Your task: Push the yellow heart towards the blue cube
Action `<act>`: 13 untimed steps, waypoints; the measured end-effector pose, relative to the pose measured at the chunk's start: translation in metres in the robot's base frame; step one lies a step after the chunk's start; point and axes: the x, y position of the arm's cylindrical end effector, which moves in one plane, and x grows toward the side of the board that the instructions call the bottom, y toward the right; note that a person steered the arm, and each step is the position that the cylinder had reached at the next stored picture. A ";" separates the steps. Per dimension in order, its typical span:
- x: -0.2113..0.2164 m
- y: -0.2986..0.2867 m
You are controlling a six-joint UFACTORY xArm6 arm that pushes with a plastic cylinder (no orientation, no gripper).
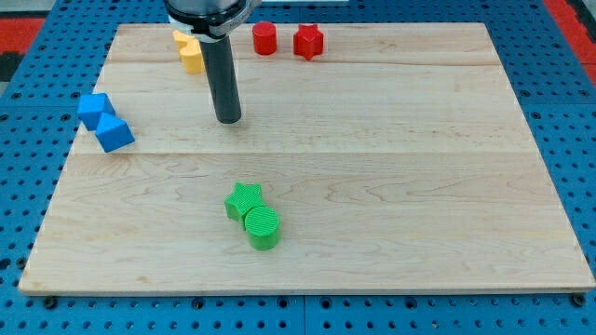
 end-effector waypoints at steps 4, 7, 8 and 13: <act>-0.068 -0.024; -0.140 -0.004; -0.141 -0.019; -0.058 -0.072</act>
